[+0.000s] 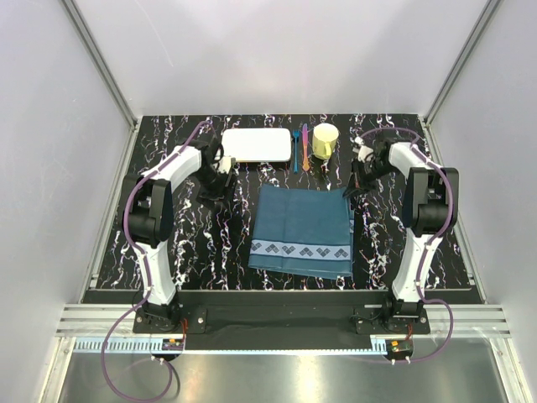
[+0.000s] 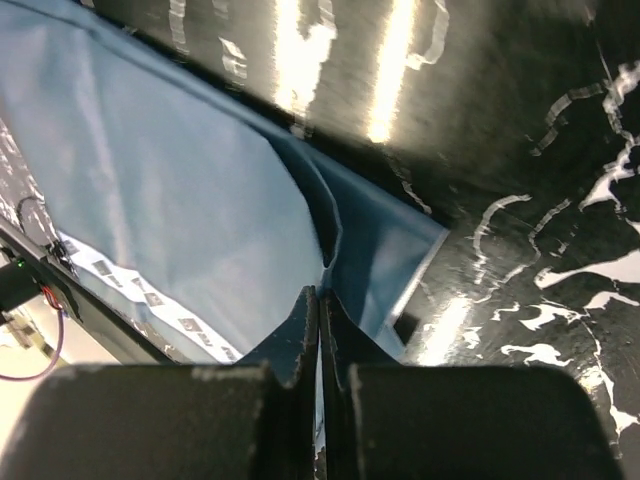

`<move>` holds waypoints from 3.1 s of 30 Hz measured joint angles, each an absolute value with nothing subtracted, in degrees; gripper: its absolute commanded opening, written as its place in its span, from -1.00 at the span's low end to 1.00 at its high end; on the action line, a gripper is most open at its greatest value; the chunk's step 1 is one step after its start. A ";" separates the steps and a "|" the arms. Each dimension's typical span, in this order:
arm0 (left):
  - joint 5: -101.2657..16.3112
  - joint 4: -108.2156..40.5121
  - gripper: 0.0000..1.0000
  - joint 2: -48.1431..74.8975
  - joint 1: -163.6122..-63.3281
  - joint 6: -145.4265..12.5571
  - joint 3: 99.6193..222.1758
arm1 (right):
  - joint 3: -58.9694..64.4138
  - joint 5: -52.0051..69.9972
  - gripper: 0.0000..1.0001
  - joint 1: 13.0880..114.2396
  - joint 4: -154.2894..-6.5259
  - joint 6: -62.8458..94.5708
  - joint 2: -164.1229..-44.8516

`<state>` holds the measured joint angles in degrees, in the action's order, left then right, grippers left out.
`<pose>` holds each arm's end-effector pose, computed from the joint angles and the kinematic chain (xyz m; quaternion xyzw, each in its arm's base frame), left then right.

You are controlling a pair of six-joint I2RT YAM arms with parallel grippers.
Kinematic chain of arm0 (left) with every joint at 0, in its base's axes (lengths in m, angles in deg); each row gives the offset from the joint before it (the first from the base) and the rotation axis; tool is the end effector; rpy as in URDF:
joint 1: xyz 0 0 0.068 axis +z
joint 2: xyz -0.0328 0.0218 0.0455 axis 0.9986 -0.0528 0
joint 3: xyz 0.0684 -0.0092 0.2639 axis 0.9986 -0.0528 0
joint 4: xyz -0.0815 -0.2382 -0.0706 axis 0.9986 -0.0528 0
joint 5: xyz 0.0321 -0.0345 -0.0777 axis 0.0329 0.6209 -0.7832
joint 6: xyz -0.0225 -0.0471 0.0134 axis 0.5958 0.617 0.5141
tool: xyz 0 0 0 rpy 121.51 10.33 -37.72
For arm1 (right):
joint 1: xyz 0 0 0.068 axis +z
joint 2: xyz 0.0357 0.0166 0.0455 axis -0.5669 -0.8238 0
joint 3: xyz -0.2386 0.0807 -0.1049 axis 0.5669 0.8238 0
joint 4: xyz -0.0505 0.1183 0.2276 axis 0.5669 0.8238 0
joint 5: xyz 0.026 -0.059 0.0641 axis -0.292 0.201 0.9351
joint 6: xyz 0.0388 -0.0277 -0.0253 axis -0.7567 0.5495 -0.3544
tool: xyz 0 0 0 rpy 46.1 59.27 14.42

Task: Set the dinner table for one person
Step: Flatten out the napkin at the center of the board.

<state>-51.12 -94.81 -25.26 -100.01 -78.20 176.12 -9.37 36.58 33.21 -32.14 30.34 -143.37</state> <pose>0.3698 -0.0962 0.1906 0.1196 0.9811 -0.1503 0.0220 0.4073 0.0112 0.1604 -0.0760 0.9475 0.2949 0.0973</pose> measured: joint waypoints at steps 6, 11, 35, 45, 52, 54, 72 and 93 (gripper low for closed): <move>-50.29 -95.11 0.40 -25.26 -100.01 -79.34 177.59 | -15.49 37.04 -1.00 36.43 -27.55 32.22 -142.21; -49.16 -95.44 0.40 -25.26 -100.01 -80.43 179.31 | -18.74 37.52 -1.00 39.36 -23.84 33.94 -141.01; -48.46 -97.54 0.40 -25.26 -100.38 -82.27 179.75 | -30.48 46.28 -1.00 44.30 -7.12 39.63 -144.50; -48.54 -97.58 0.40 -24.36 -100.45 -82.33 179.69 | -37.87 51.00 -1.00 49.80 -5.04 39.80 -152.05; -48.74 -97.58 0.39 -22.96 -100.82 -82.72 179.55 | -44.45 51.44 -1.00 55.90 -5.89 38.69 -158.43; -48.74 -97.60 0.39 -22.48 -100.90 -82.79 179.18 | -46.68 51.40 -1.00 57.28 -5.98 38.49 -159.41; -50.01 -97.95 0.35 -15.88 -101.28 -84.54 174.11 | -62.37 50.48 -1.00 61.72 -6.59 38.23 -167.26; -68.28 -78.08 0.35 -13.39 -109.38 -69.79 170.42 | -70.17 48.77 -1.00 62.72 -9.00 37.22 -173.44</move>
